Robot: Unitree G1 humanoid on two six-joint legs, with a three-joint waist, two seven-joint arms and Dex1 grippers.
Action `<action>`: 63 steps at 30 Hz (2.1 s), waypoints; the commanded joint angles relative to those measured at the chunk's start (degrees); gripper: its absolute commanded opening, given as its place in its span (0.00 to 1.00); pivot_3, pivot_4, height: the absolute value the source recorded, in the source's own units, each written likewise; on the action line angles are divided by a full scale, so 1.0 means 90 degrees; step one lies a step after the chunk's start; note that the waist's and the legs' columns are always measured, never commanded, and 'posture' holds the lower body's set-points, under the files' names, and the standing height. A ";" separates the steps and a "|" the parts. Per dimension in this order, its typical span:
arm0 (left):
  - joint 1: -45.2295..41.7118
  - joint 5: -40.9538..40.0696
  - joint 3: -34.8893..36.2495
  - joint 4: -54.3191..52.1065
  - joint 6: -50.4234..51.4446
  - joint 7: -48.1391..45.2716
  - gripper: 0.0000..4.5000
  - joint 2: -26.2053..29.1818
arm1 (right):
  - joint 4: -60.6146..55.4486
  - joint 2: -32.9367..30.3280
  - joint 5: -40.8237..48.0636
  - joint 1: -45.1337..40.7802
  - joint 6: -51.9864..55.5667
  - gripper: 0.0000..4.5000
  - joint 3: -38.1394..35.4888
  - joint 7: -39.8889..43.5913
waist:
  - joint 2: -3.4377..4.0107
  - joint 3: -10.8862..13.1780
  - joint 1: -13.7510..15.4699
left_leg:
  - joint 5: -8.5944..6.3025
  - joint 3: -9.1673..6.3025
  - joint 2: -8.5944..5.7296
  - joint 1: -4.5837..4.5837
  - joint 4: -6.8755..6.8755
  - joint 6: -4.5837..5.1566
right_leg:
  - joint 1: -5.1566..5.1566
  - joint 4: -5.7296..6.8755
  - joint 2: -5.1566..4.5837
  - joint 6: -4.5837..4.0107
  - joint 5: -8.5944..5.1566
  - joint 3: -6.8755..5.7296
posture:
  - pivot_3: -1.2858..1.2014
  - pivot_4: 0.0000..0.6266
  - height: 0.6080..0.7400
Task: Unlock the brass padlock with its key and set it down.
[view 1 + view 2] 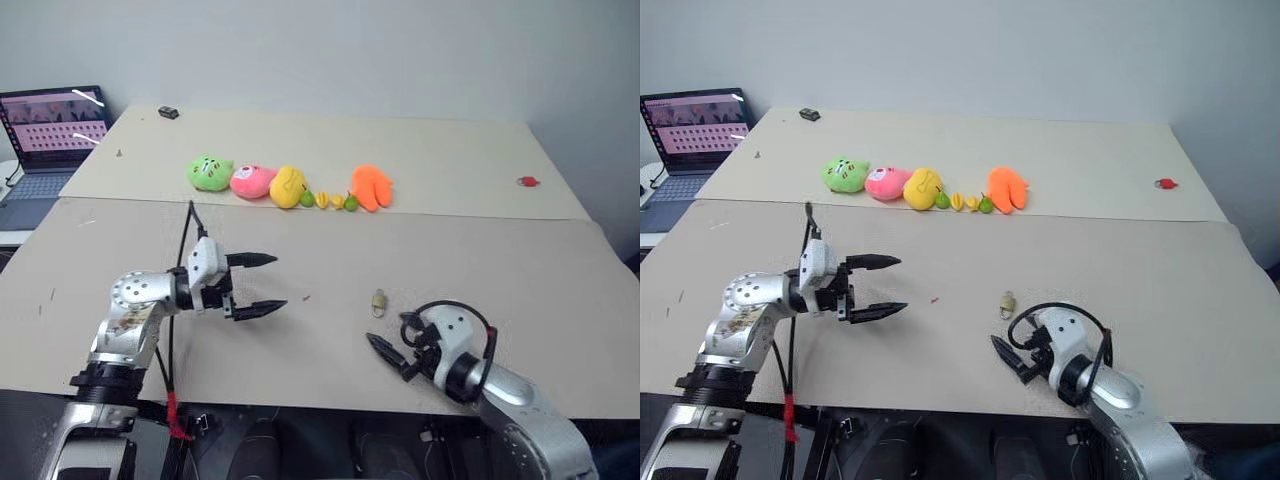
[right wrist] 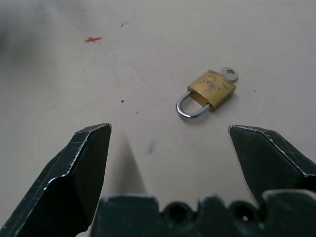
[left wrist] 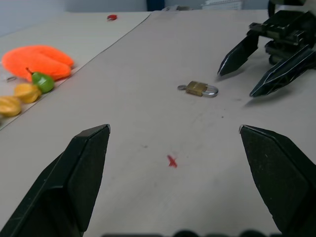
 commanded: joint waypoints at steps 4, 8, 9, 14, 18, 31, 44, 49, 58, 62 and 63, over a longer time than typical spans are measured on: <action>-0.0307 -0.0107 -0.0219 -0.0141 0.0261 -0.0206 0.99 -0.0111 | -0.0345 0.0432 -0.0418 -0.0437 0.0717 1.00 0.0452 -0.0909 | 0.0000 0.0000 -0.0009 | 0.0000 -0.0002 0.0000 -0.0003 -0.0001 0.0000 | -0.0005 0.0001 0.0001 -0.0001 -0.0001 0.0000 | 0.52 0.24 0.83; -0.0398 -0.0195 -0.0284 -0.0316 0.0474 -0.0309 0.99 -0.0121 | -0.0445 0.0677 -0.0740 -0.0365 0.0731 1.00 0.0673 -0.1275 | -0.0001 -0.0001 -0.0007 | 0.0000 -0.0002 0.0000 -0.0005 0.0000 0.0000 | -0.0004 0.0001 0.0001 0.0000 -0.0001 -0.0001 | 0.52 0.24 0.83; -0.0426 -0.0201 -0.0281 -0.0329 0.0504 -0.0305 0.99 -0.0129 | -0.0461 0.0724 -0.0772 -0.0334 0.0730 1.00 0.0690 -0.1323 | -0.0001 0.0000 -0.0006 | 0.0000 -0.0002 0.0000 -0.0005 0.0000 0.0000 | -0.0004 0.0001 0.0001 0.0000 -0.0001 -0.0001 | 0.52 0.24 0.83; -0.0657 -0.0281 -0.0247 -0.0396 0.0858 -0.0205 0.99 -0.0199 | -0.0256 0.1125 -0.1391 -0.0464 0.0699 1.00 0.0941 -0.1980 | -0.0001 -0.0001 0.0000 | 0.0000 -0.0004 0.0000 -0.0005 0.0002 0.0000 | -0.0003 0.0001 0.0000 0.0001 0.0000 -0.0002 | 0.52 0.24 0.83; -0.0544 -0.0379 -0.0227 -0.0713 0.1051 -0.0162 0.99 -0.0152 | -0.0027 0.1463 -0.1618 -0.0599 0.0644 1.00 0.0871 -0.2254 | -0.0001 -0.0001 -0.0029 | 0.0000 -0.0005 0.0001 -0.0006 0.0001 0.0000 | -0.0006 0.0002 0.0002 0.0000 -0.0001 -0.0003 | 0.52 0.24 0.83; -0.0479 -0.0418 -0.0118 -0.0956 0.1239 -0.0032 0.99 -0.0082 | 0.0325 0.1764 -0.1830 -0.0857 0.0529 1.00 0.0573 -0.2260 | -0.0001 -0.0001 -0.0027 | 0.0000 -0.0006 0.0000 -0.0007 0.0001 0.0001 | -0.0006 0.0002 0.0001 -0.0001 -0.0001 -0.0004 | 0.52 0.24 0.83; -0.0547 -0.0403 -0.0104 -0.0893 0.1224 0.0061 1.00 -0.0093 | 0.0251 0.1697 -0.1948 -0.0718 0.0414 0.68 0.0763 -0.1933 | -0.0001 -0.0001 -0.0027 | 0.0000 -0.0007 0.0001 -0.0006 0.0001 0.0001 | -0.0006 0.0002 0.0002 -0.0001 -0.0001 -0.0005 | 0.52 0.24 0.83; -0.0485 -0.0414 -0.0086 -0.0953 0.1238 0.0134 1.00 -0.0088 | 0.0437 0.1783 -0.2025 -0.0851 0.0342 0.29 0.0793 -0.1943 | -0.0001 -0.0001 -0.0027 | 0.0000 -0.0007 0.0001 -0.0007 0.0001 0.0001 | -0.0006 0.0002 0.0002 -0.0001 -0.0001 -0.0004 | 0.52 0.24 0.83; -0.0344 -0.0413 -0.0043 -0.1067 0.1217 0.0324 1.00 -0.0095 | 0.0729 0.1794 -0.2061 -0.1102 0.0196 0.20 0.0710 -0.1817 | -0.0001 -0.0001 -0.0032 | 0.0000 -0.0006 0.0001 -0.0009 0.0001 0.0001 | -0.0007 0.0002 0.0001 0.0000 -0.0001 -0.0004 | 0.52 0.24 0.83; -0.0217 -0.0423 -0.0018 -0.1164 0.1195 0.0374 1.00 -0.0085 | 0.0788 0.1695 -0.2064 -0.1133 0.0143 0.20 0.0694 -0.1676 | -0.0001 -0.0001 -0.0032 | 0.0000 -0.0007 0.0001 -0.0008 0.0001 0.0001 | -0.0008 0.0002 0.0002 -0.0001 -0.0001 -0.0004 | 0.52 0.24 0.83; -0.0199 -0.0423 -0.0005 -0.1175 0.1199 0.0404 1.00 -0.0092 | 0.0793 0.1670 -0.2045 -0.1137 0.0141 0.20 0.0651 -0.1637 | -0.0001 -0.0001 -0.0033 | 0.0000 -0.0007 0.0001 -0.0008 0.0001 0.0000 | -0.0007 0.0002 0.0002 -0.0001 0.0000 -0.0004 | 0.52 0.24 0.83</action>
